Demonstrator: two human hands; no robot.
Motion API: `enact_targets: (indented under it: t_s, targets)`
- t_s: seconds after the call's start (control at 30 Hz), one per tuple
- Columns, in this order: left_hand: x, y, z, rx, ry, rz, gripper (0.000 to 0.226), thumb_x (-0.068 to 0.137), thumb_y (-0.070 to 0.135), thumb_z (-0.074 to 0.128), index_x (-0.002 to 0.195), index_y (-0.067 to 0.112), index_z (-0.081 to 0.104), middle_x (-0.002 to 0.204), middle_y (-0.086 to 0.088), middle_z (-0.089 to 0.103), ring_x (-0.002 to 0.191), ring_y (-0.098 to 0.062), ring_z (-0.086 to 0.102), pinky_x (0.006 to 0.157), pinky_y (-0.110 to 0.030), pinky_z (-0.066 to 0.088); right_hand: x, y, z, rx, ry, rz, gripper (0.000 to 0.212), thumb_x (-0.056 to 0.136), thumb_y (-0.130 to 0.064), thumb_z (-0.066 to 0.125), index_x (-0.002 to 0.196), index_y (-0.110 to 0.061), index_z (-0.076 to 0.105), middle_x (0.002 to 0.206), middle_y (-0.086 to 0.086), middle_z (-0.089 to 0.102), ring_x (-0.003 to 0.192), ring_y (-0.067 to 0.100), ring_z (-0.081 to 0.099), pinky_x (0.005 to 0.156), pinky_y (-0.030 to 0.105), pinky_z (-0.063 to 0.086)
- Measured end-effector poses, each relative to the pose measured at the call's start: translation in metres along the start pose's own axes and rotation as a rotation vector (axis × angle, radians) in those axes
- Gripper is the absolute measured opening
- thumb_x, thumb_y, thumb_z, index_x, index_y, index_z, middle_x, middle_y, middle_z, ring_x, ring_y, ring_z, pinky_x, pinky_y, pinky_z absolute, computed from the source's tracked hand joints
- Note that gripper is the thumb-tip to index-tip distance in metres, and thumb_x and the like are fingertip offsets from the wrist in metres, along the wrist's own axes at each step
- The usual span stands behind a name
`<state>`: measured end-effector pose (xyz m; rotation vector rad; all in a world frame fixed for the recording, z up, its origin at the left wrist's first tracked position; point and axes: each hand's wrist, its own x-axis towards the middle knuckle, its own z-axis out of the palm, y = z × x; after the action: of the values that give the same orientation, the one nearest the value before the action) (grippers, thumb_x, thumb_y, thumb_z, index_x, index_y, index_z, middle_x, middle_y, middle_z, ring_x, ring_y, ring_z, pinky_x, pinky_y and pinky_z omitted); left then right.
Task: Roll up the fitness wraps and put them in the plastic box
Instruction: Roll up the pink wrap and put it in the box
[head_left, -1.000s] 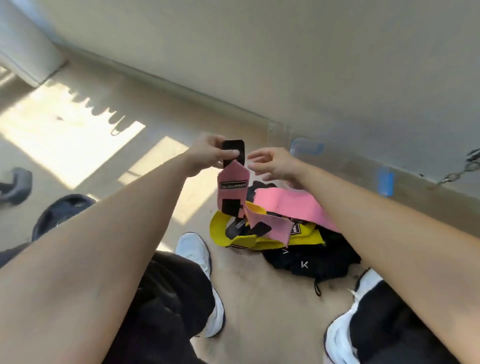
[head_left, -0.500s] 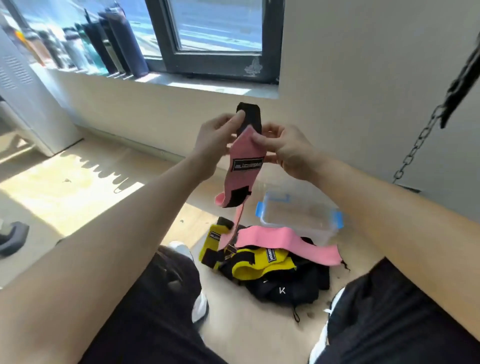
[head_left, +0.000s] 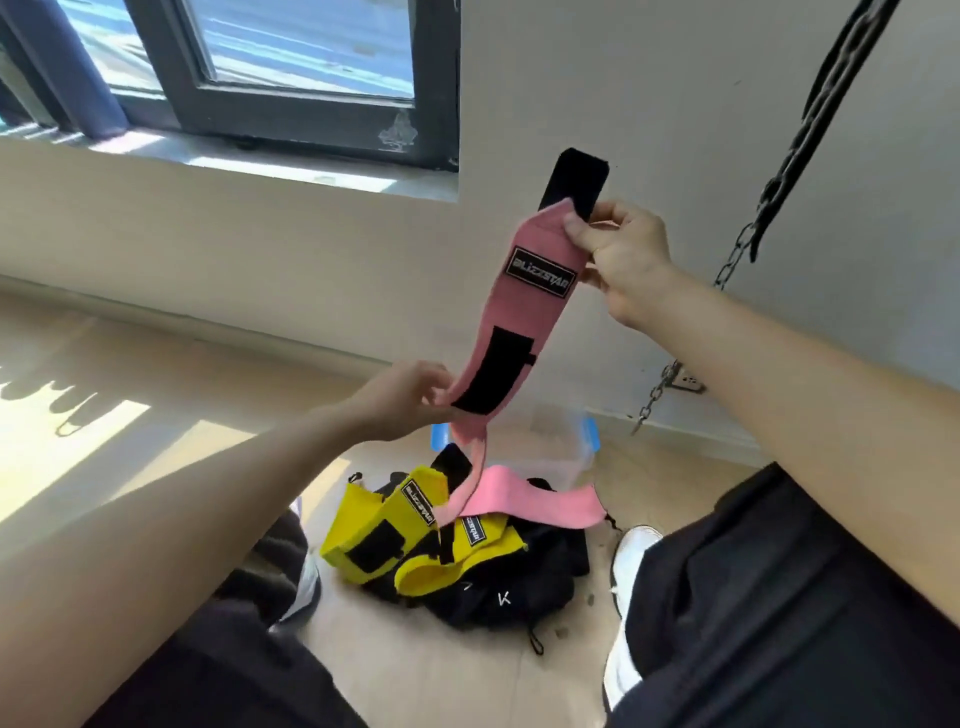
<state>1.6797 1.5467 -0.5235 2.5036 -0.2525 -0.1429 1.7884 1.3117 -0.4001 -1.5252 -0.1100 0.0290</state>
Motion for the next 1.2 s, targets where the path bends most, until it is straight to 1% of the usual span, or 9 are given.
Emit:
enact_targets:
  t_s: [0.07,0.2,0.43,0.53,0.67,0.8,0.9,1.0,1.2]
  targets:
    - [0.011,-0.01,-0.005,0.15,0.0,-0.014,0.02,0.093,0.041,0.072,0.075,0.04,0.062,0.082,0.012,0.064,0.079,-0.016,0.065,0.071,-0.037,0.053,0.02,0.009,-0.012,-0.055,0.033,0.035,0.019,0.089,-0.01,0.076,0.08,-0.017,0.06,0.085,0.003,0.071,0.074,0.017,0.07,0.064,0.033,0.06]
    - [0.037,-0.025,-0.014,0.313,0.011,-0.117,0.041,0.101,0.047,0.057,0.064,0.031,0.046,0.065,0.012,0.053,0.065,-0.018,0.052,0.056,-0.033,0.035,0.045,0.025,-0.033,-0.129,0.001,0.1,0.022,0.091,-0.011,0.074,0.078,-0.017,0.056,0.077,0.002,0.067,0.065,0.013,0.068,0.058,0.029,0.059]
    - [0.066,-0.005,0.0,-0.193,0.131,-0.194,0.034,0.101,0.031,0.061,0.072,0.015,0.06,0.064,-0.001,0.06,0.062,-0.02,0.057,0.064,-0.032,0.046,0.055,0.061,-0.062,-0.184,-0.106,0.144,0.015,0.091,-0.013,0.074,0.084,-0.016,0.061,0.073,0.0,0.068,0.059,0.009,0.066,0.055,0.024,0.055]
    - [0.071,0.019,-0.001,-0.442,0.251,-0.274,0.028,0.102,0.03,0.062,0.085,0.007,0.062,0.07,-0.005,0.063,0.061,-0.018,0.061,0.061,-0.031,0.053,0.061,0.067,-0.07,-0.26,-0.259,0.209,0.01,0.091,-0.015,0.074,0.094,-0.014,0.065,0.078,0.0,0.069,0.063,0.009,0.066,0.061,0.025,0.056]
    - [0.073,0.022,0.019,-0.565,0.149,-0.396,0.019,0.102,0.022,0.062,0.091,0.007,0.063,0.075,-0.004,0.07,0.063,-0.013,0.07,0.059,-0.027,0.058,0.069,0.078,-0.063,-0.355,-0.363,0.155,0.013,0.089,-0.014,0.076,0.096,-0.011,0.066,0.081,0.005,0.068,0.063,0.01,0.067,0.06,0.026,0.056]
    - [0.055,-0.02,0.06,-0.385,-0.215,-0.398,0.016,0.1,0.018,0.064,0.1,0.002,0.069,0.089,-0.008,0.075,0.074,-0.012,0.067,0.069,-0.027,0.051,0.074,0.088,-0.046,-0.323,-0.403,0.118,0.009,0.089,-0.013,0.076,0.093,-0.014,0.067,0.083,0.006,0.068,0.068,0.012,0.068,0.062,0.028,0.056]
    - [0.029,-0.048,0.074,-0.177,-0.389,-0.423,0.01,0.098,0.019,0.067,0.106,0.015,0.07,0.094,-0.002,0.076,0.077,-0.009,0.066,0.067,-0.02,0.051,0.069,0.093,-0.037,-0.363,-0.431,0.052,0.015,0.09,-0.013,0.075,0.102,-0.008,0.068,0.084,0.009,0.068,0.071,0.016,0.068,0.064,0.03,0.059]
    - [0.012,-0.067,0.066,0.078,-0.418,-0.389,0.02,0.095,0.029,0.069,0.114,0.021,0.072,0.1,0.003,0.074,0.092,-0.016,0.07,0.084,-0.028,0.056,0.055,0.104,-0.036,-0.433,-0.361,-0.011,0.013,0.09,-0.012,0.075,0.101,-0.008,0.068,0.085,0.014,0.066,0.076,0.022,0.067,0.074,0.04,0.062]
    - [0.022,-0.05,0.055,0.204,-0.284,-0.268,0.026,0.096,0.034,0.067,0.119,0.023,0.068,0.1,0.01,0.068,0.096,-0.014,0.065,0.079,-0.029,0.049,0.04,0.098,-0.041,-0.554,-0.052,-0.009,0.02,0.084,-0.015,0.081,0.076,-0.023,0.064,0.09,0.015,0.07,0.089,0.035,0.072,0.078,0.054,0.061]
